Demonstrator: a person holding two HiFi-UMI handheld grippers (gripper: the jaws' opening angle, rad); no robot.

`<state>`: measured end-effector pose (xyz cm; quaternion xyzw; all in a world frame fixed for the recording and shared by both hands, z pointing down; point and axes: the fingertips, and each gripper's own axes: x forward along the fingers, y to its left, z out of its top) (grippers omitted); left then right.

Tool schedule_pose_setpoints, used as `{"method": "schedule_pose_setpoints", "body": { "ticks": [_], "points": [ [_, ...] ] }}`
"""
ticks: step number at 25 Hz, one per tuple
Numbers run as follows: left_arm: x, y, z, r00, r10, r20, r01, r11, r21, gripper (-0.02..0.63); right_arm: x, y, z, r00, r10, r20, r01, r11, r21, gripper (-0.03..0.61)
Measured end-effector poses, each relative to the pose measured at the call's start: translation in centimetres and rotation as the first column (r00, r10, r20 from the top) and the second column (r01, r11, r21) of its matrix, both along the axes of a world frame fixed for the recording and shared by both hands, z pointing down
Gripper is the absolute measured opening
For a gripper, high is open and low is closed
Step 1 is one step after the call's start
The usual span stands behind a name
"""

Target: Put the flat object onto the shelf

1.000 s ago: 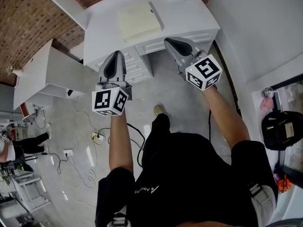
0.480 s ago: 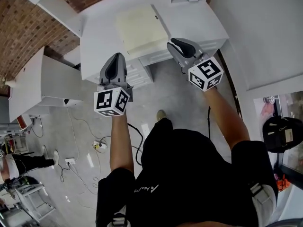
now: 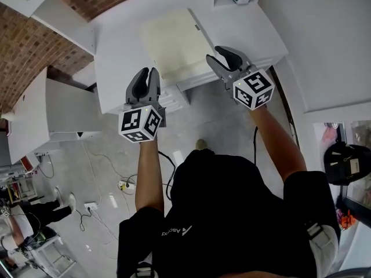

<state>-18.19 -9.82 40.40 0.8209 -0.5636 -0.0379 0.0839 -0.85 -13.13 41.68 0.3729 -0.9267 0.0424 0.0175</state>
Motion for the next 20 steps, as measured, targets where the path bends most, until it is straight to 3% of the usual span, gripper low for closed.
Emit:
{"method": "schedule_pose_setpoints", "body": {
  "ticks": [7, 13, 20],
  "points": [
    [-1.2, -3.9, 2.9, 1.000, 0.027, -0.004, -0.027, 0.998, -0.060, 0.130, -1.6, -3.5, 2.7, 0.999, 0.025, -0.031, -0.026, 0.999, -0.042, 0.175],
    [-1.3, -5.5, 4.1, 1.000, 0.014, -0.001, -0.014, 0.996, -0.086, 0.129, -2.0, -4.6, 2.7, 0.998, 0.035, -0.043, -0.035, 0.999, 0.005, 0.175],
    [-1.9, -7.3, 8.0, 0.995, -0.072, -0.068, 0.054, 0.971, -0.233, 0.207, -1.5, -6.1, 2.6, 0.999, 0.007, -0.040, -0.006, 1.000, 0.018, 0.175]
  ]
}}
